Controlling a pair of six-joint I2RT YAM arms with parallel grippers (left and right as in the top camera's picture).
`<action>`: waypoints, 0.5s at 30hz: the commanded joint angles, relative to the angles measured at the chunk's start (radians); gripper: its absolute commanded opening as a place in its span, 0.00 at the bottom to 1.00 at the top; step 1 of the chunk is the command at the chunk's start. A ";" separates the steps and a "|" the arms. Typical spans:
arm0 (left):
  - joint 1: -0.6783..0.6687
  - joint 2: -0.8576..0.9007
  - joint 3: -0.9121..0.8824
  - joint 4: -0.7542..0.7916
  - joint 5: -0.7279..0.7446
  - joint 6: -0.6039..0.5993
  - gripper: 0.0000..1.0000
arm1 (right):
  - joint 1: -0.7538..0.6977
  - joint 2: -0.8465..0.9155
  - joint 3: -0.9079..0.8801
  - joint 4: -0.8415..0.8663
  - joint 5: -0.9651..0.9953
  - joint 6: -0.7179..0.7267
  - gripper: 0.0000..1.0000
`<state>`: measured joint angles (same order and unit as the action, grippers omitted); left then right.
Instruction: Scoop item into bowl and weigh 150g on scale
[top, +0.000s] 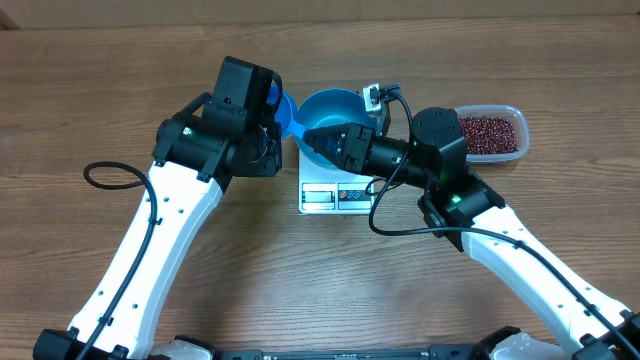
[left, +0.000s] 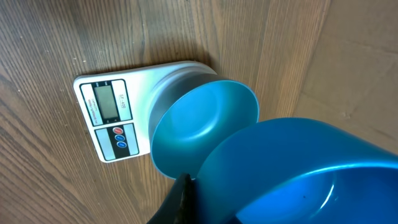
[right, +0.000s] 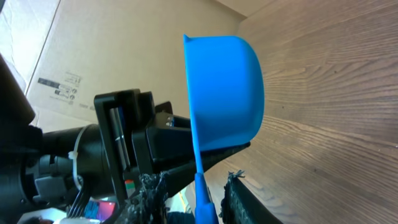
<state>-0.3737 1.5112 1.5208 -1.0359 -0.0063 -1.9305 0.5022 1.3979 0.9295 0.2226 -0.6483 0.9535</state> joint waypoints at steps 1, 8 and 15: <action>-0.001 0.007 0.002 -0.008 0.012 0.024 0.04 | 0.014 -0.016 0.017 0.004 0.048 -0.013 0.30; -0.001 0.007 0.002 -0.008 0.049 0.050 0.04 | 0.039 -0.015 0.017 0.005 0.080 -0.039 0.29; -0.006 0.007 0.002 -0.014 0.052 0.077 0.04 | 0.041 -0.014 0.017 0.008 0.087 -0.043 0.24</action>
<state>-0.3737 1.5112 1.5208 -1.0447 0.0349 -1.8889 0.5381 1.3979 0.9295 0.2237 -0.5770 0.9245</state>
